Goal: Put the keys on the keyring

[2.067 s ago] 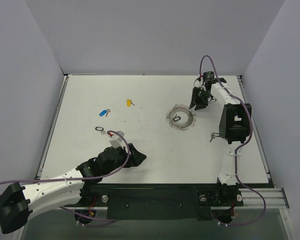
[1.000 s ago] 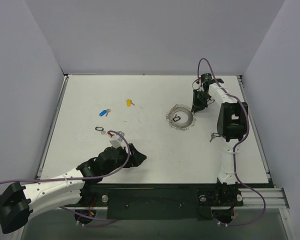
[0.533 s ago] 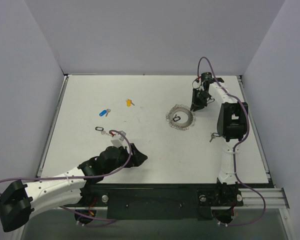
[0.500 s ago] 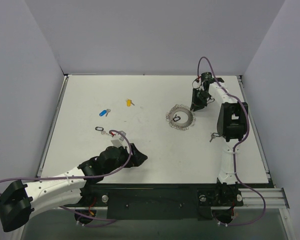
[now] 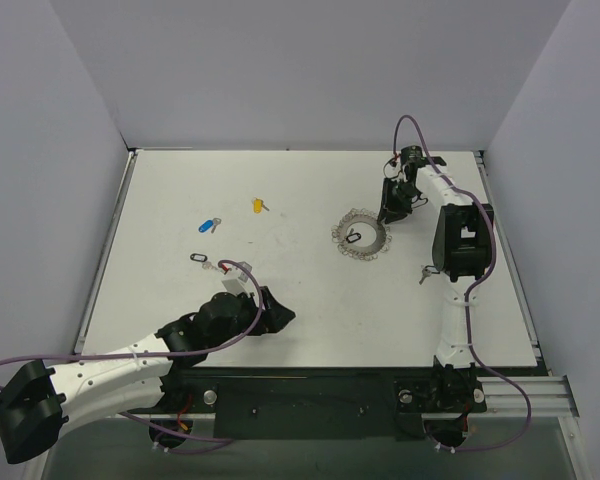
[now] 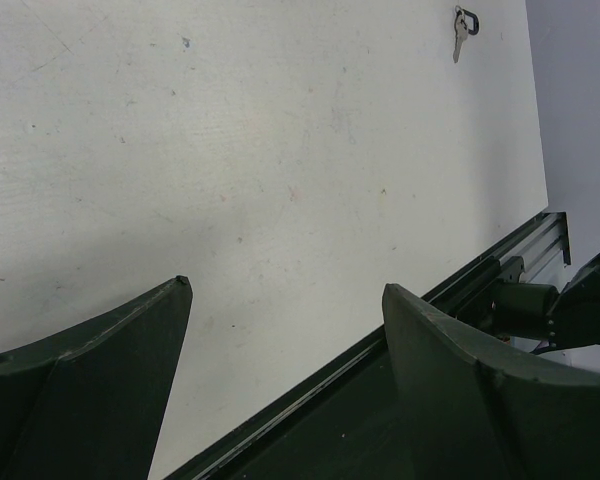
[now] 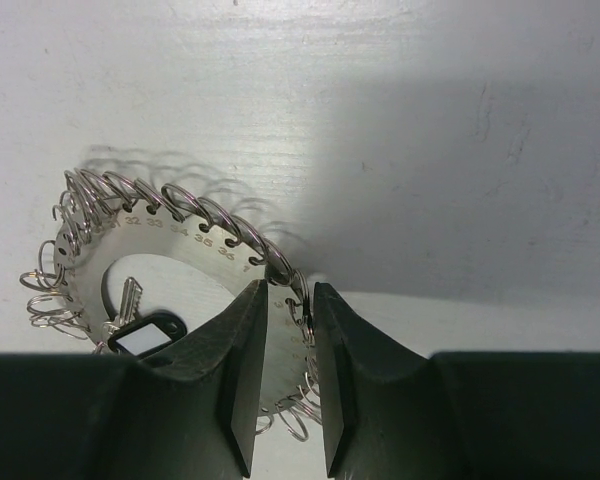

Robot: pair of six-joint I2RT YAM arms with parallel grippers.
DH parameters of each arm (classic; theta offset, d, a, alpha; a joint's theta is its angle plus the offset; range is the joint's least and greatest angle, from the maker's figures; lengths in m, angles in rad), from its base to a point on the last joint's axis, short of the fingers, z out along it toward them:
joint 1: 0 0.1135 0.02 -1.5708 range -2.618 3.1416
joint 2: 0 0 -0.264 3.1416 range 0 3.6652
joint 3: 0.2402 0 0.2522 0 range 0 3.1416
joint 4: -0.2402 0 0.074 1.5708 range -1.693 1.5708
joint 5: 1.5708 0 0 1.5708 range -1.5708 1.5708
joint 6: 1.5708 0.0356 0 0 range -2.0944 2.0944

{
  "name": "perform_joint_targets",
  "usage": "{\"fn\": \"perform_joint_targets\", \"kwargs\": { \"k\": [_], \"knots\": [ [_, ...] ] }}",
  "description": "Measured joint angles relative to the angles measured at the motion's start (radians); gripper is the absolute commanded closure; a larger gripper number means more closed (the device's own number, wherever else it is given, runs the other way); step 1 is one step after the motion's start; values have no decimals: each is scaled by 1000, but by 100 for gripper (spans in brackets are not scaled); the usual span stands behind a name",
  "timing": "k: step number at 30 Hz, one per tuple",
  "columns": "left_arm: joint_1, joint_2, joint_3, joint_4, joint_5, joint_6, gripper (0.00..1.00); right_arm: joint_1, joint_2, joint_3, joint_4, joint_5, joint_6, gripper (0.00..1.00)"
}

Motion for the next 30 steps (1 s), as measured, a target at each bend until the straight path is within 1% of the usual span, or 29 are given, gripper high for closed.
{"fn": "perform_joint_targets", "kwargs": {
  "k": [6,18,30],
  "knots": [
    [0,1,0,0,3,-8,13,0,0,2,4,-16,0,79],
    [0,20,0,0,8,-10,12,-3,0,8,10,-21,2,76],
    [0,21,0,1,18,-10,13,-56,0,0,19,-84,8,75]
  ]
}}
